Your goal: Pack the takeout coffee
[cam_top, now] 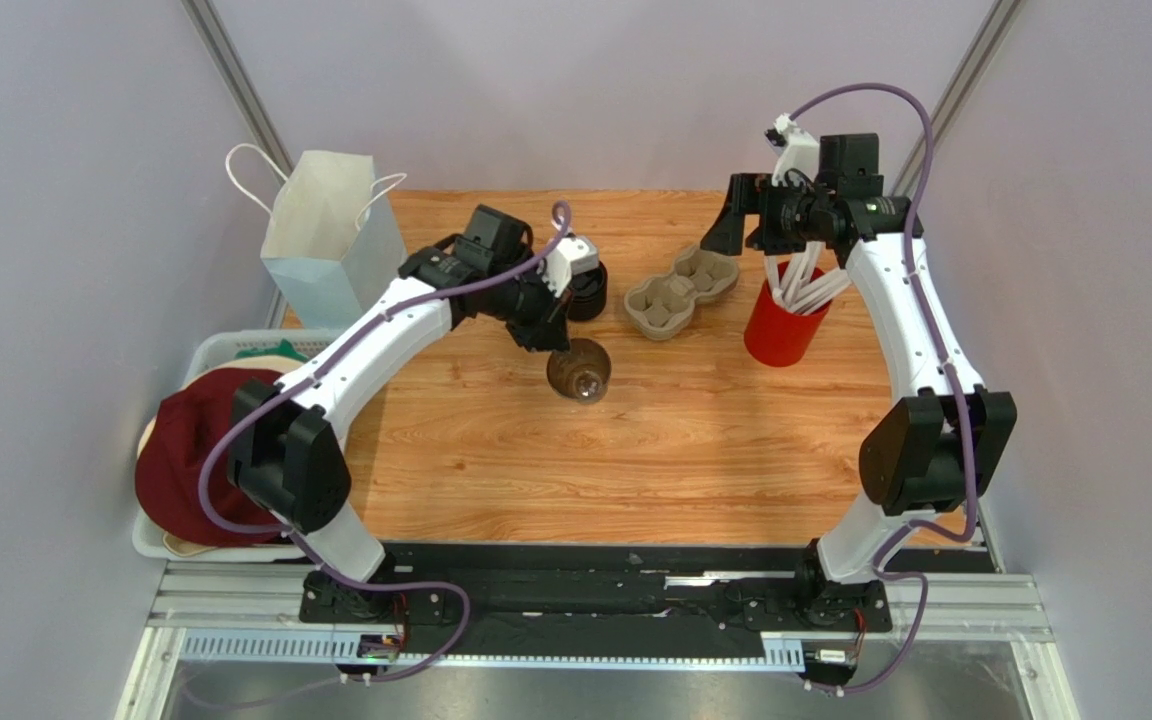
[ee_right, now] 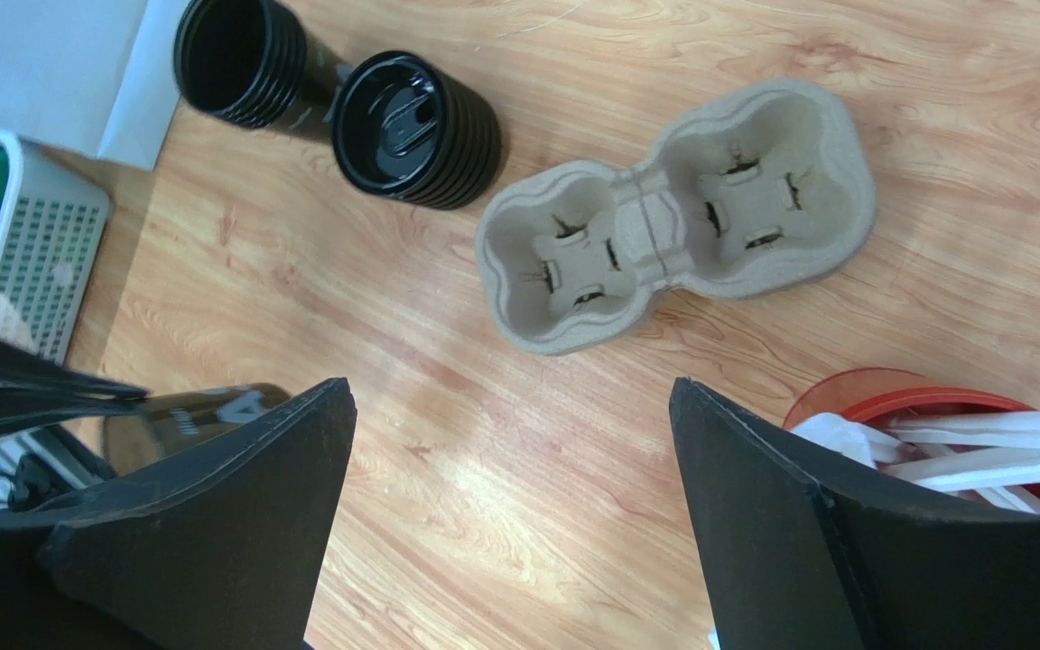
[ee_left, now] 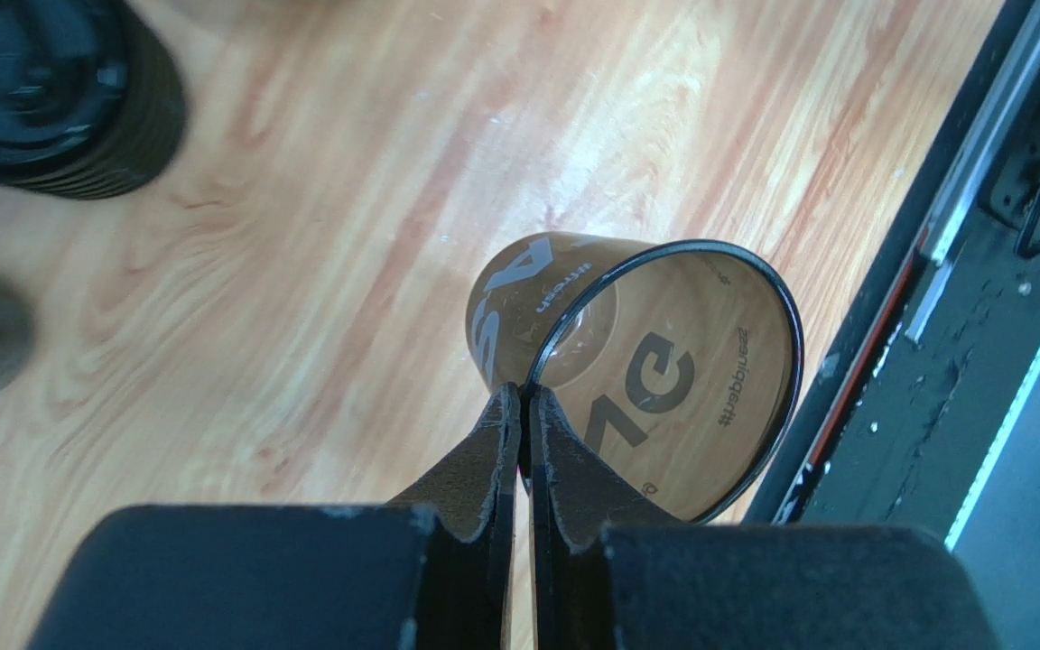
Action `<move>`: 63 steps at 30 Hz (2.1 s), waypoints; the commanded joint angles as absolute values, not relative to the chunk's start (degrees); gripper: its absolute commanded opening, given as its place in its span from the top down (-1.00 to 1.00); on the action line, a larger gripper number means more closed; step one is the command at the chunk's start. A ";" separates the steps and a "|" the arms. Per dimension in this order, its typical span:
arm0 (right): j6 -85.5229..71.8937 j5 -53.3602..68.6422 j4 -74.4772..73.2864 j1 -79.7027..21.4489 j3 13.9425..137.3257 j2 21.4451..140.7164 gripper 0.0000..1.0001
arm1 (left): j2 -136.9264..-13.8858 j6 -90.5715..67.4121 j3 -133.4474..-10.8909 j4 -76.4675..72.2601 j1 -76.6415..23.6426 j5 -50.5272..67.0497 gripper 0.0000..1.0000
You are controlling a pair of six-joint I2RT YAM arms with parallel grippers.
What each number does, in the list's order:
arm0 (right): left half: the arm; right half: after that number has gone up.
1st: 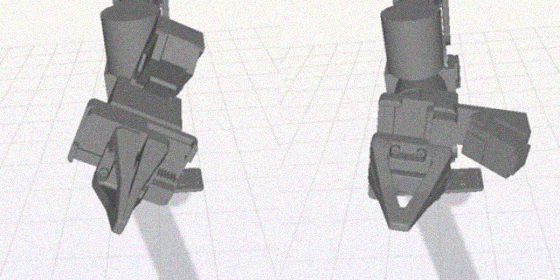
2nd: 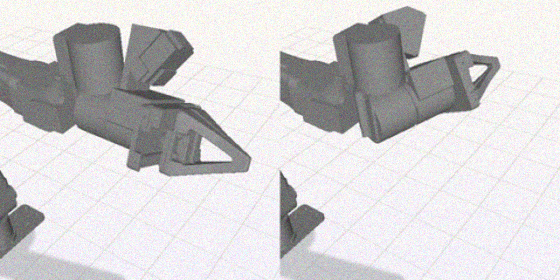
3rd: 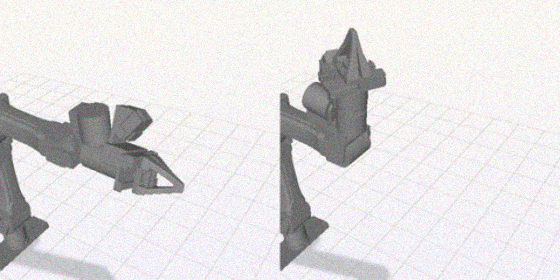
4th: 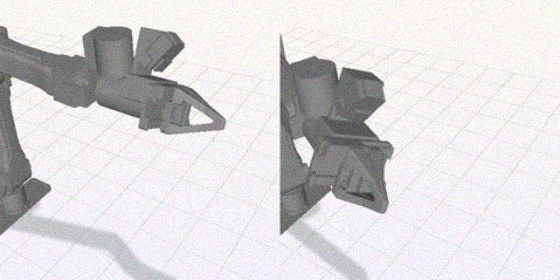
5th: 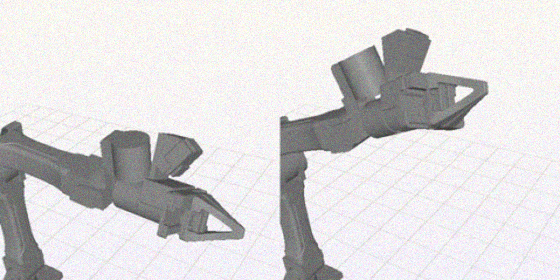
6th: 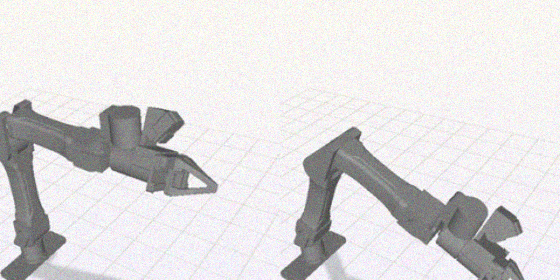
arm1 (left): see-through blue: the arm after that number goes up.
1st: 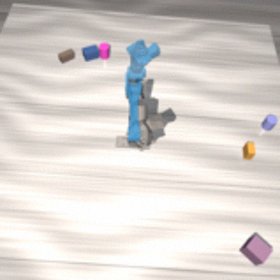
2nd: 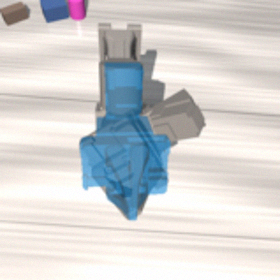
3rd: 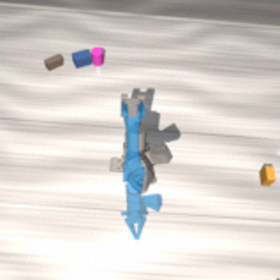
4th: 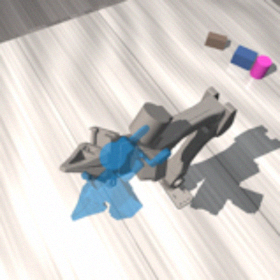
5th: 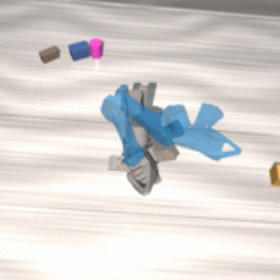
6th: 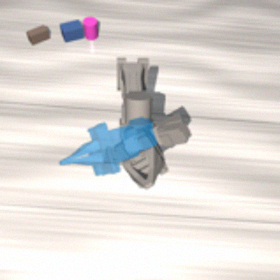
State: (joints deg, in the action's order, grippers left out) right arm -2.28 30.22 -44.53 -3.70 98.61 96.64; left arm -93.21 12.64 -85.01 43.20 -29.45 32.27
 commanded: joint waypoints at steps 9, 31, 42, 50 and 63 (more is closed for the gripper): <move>3.95 34.45 -44.39 -4.57 96.07 88.86 -0.81 | -98.70 14.77 -78.67 31.91 -34.54 30.15 0.96; 4.92 35.24 -42.19 -4.66 92.55 87.27 -0.78 | -103.98 13.71 -80.42 32.52 -36.30 30.50 0.69; 5.10 35.51 -42.01 -4.66 92.37 87.63 -0.77 | -103.80 12.83 -81.12 32.52 -36.30 30.94 0.36; 5.71 36.04 -42.10 -4.83 92.11 87.89 -0.77 | -100.99 12.57 -82.79 33.57 -36.30 30.76 -0.24; 11.33 27.34 -43.68 -15.89 95.70 92.37 -0.72 | -87.91 14.94 -87.80 43.59 -27.70 27.86 -0.98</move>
